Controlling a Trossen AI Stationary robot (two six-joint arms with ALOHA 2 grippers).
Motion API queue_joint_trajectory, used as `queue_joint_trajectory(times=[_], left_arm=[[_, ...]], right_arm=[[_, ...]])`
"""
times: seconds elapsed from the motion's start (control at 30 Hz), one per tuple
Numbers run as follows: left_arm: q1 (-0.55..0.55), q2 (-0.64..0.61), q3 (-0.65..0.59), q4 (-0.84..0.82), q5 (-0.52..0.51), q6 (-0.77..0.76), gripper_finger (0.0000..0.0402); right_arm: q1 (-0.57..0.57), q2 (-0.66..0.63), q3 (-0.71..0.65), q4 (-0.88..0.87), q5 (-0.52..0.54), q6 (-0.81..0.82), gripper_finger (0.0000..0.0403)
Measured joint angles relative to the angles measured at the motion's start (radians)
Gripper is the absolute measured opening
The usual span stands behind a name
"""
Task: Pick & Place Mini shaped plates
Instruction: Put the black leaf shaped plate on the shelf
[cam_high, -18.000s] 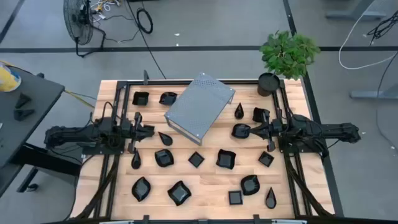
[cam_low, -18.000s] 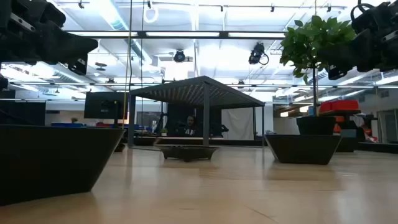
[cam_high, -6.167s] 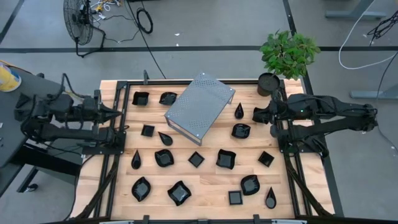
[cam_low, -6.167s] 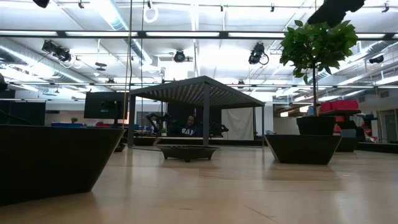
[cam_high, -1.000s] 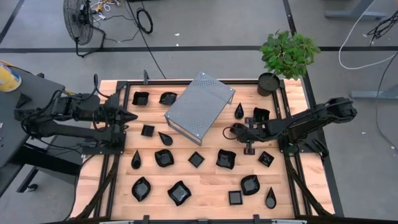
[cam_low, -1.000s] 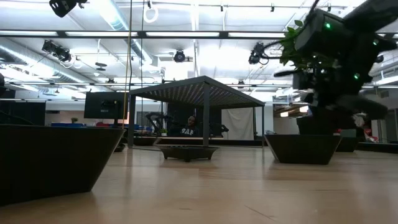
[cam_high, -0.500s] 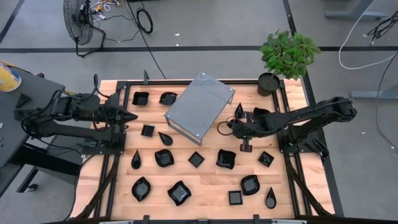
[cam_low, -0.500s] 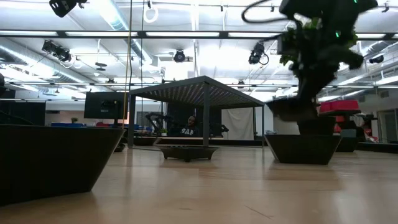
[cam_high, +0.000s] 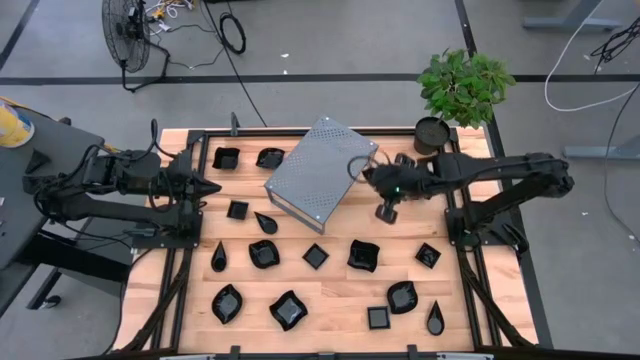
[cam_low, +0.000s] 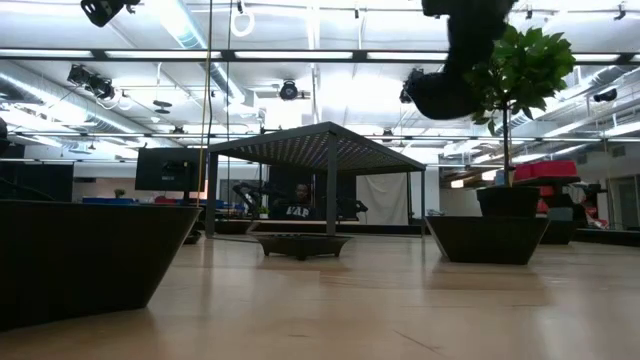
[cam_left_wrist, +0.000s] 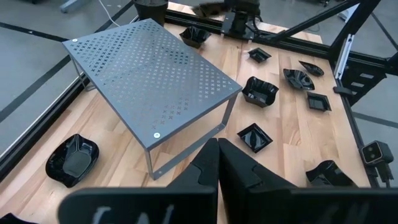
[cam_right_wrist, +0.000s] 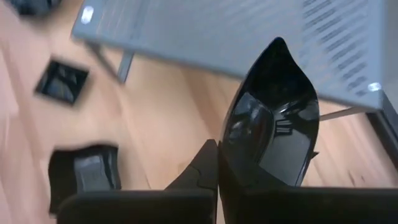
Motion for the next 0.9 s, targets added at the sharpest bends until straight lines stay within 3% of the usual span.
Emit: queue_joint_trajectory(times=[0.23, 0.57, 0.9], left_arm=[[0.000, 0.000, 0.000, 0.000, 0.000, 0.000, 0.0005], [0.000, 0.000, 0.000, 0.000, 0.000, 0.000, 0.0005], [0.000, 0.000, 0.000, 0.000, 0.000, 0.000, 0.0005]], right_arm=[[-0.103, 0.048, 0.125, 0.005, -0.009, 0.007, 0.0000], [-0.210, 0.247, 0.353, 0.011, -0.035, -0.099, 0.0000], [-0.309, 0.411, 0.399, 0.044, -0.036, -0.105, 0.0000]])
